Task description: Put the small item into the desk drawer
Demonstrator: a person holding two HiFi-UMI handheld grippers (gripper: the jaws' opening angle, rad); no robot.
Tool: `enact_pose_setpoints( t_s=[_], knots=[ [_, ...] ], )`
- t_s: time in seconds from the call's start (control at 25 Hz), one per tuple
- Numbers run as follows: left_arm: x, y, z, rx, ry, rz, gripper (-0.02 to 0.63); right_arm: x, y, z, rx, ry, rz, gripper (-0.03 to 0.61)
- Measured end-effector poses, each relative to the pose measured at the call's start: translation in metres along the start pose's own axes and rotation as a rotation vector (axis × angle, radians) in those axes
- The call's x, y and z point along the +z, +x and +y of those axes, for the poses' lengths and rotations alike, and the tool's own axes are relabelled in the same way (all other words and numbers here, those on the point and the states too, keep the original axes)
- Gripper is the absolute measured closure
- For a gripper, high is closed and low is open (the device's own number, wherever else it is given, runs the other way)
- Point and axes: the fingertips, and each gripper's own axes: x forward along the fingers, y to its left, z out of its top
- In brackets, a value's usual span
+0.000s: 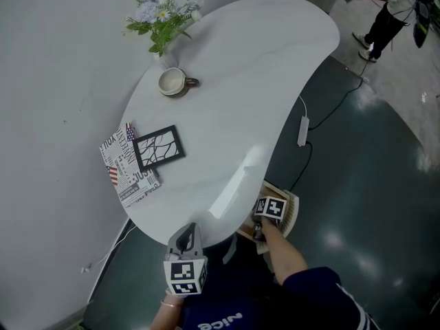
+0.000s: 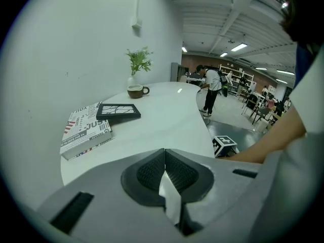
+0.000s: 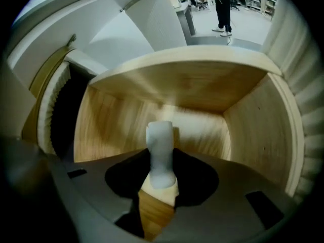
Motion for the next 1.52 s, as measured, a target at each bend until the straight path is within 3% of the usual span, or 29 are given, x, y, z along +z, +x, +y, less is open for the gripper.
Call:
enact_pose_setpoints(
  t_s=[0.24,0.72,0.96,1.08,1.52],
  knots=[
    [0.004,0.004,0.002,-0.011,-0.095,0.0,0.609,0.002,0.005,-0.005,-0.011,0.031,0.011,0.431],
    [-0.002,0.007,-0.001,-0.028,-0.023,0.022,0.609,-0.003,0.019,-0.006,-0.031,0.034,0.043,0.43],
    [-0.001,0.007,-0.002,-0.054,-0.001,0.01,0.609,-0.002,0.017,0.002,0.007,0.069,0.027,0.34],
    [0.0,0.006,0.0,-0.061,0.0,0.005,0.609,0.001,0.012,-0.002,-0.026,0.064,0.005,0.314],
    [0.014,0.012,-0.01,-0.154,0.013,-0.045,0.609,0.005,-0.025,0.0,0.01,0.126,-0.053,0.285]
  ],
)
